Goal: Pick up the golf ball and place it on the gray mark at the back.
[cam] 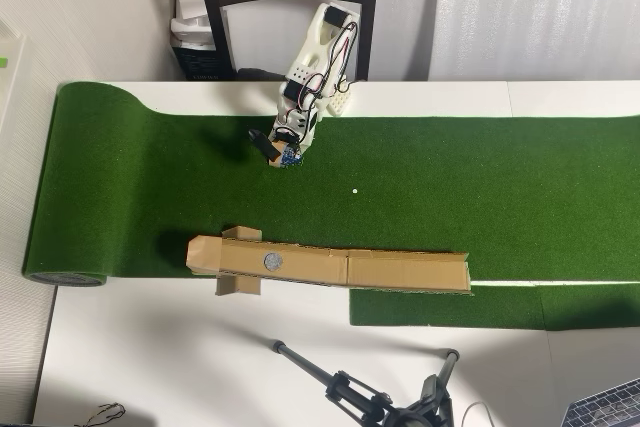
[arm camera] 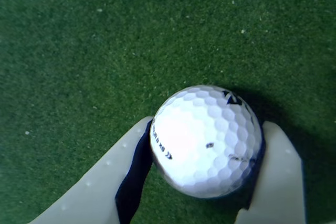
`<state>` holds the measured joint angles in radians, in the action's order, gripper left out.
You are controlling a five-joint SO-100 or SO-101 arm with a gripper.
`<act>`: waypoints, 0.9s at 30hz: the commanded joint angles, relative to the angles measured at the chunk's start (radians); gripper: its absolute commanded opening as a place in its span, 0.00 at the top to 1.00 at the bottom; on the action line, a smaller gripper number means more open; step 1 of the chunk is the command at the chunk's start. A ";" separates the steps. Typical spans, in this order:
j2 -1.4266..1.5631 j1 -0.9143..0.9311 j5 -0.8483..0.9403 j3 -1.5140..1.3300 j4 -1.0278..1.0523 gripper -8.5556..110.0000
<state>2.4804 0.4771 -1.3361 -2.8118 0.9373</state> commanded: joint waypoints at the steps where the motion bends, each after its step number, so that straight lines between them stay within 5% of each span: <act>1: 0.014 -0.005 -0.008 0.025 -0.017 0.75; 8: 0.015 -0.008 -0.008 0.084 -0.020 0.80; 21: -0.002 -0.207 -0.008 0.647 -0.003 0.81; 27: -0.017 -0.230 -0.009 0.698 -0.153 0.81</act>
<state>2.4697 0.2562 -1.3361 -2.2457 0.9081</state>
